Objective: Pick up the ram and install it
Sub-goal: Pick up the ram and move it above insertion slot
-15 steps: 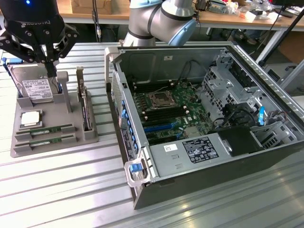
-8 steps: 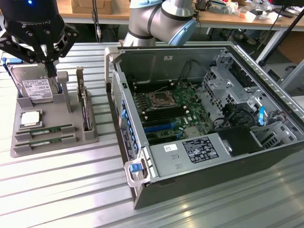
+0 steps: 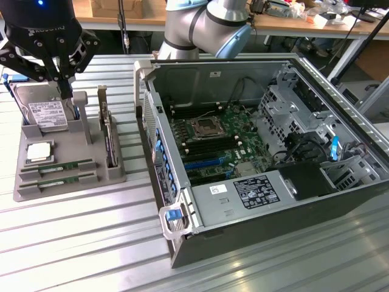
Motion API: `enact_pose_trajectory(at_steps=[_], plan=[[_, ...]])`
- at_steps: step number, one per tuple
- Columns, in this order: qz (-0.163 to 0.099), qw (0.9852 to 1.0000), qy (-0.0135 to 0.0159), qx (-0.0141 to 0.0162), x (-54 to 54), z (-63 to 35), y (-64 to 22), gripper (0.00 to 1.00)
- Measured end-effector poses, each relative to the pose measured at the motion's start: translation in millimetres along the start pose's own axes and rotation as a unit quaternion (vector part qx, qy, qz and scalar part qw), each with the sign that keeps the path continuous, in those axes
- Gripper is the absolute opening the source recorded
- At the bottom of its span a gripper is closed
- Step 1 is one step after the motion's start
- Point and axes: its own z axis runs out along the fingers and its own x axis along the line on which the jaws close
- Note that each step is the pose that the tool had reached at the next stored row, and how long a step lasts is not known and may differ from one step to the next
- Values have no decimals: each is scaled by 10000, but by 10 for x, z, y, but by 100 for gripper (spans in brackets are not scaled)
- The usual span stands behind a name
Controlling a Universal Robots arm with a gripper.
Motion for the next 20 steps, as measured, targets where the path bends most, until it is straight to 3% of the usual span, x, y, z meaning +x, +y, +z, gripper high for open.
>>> enact_pose_trajectory(at_steps=[20], plan=[[-618, 9981, 23, -15, 0, 0, 0, 11]])
